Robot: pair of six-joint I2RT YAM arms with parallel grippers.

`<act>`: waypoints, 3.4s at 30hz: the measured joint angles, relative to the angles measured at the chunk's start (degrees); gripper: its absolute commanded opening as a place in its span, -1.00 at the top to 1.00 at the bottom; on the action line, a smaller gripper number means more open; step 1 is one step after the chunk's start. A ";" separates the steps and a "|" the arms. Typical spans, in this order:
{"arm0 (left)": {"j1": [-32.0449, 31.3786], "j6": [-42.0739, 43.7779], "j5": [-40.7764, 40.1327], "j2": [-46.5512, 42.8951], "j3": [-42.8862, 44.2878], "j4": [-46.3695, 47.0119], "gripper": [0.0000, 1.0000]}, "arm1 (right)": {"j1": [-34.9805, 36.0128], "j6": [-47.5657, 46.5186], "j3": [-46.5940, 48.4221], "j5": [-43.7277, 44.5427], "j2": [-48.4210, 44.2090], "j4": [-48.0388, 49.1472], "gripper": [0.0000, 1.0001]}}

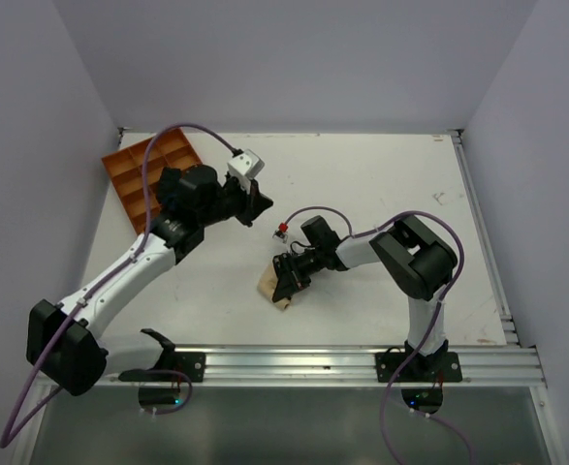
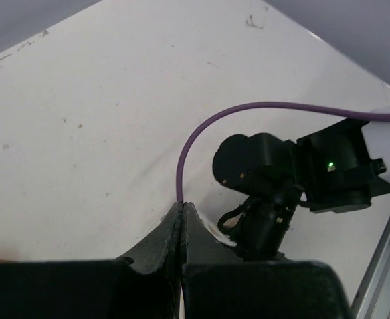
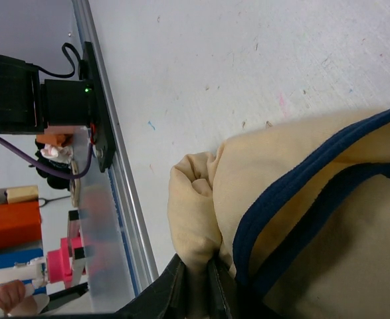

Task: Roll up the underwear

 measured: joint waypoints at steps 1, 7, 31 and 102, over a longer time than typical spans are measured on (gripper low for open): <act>1.11 1.75 1.25 0.11 0.52 -2.03 0.94 | -0.02 -0.02 0.00 -0.02 0.00 -0.02 0.62; 0.48 17.66 5.81 4.17 2.38 -13.46 0.45 | -0.17 -0.28 0.11 -0.02 0.00 -0.31 0.62; -8.33 51.32 13.18 15.04 -13.44 -16.17 0.15 | -0.66 -0.33 0.09 -0.37 0.00 -1.05 0.61; -5.51 53.55 30.03 42.84 14.58 -41.00 0.90 | 37.97 -15.58 11.93 94.71 -7.72 -38.80 -0.07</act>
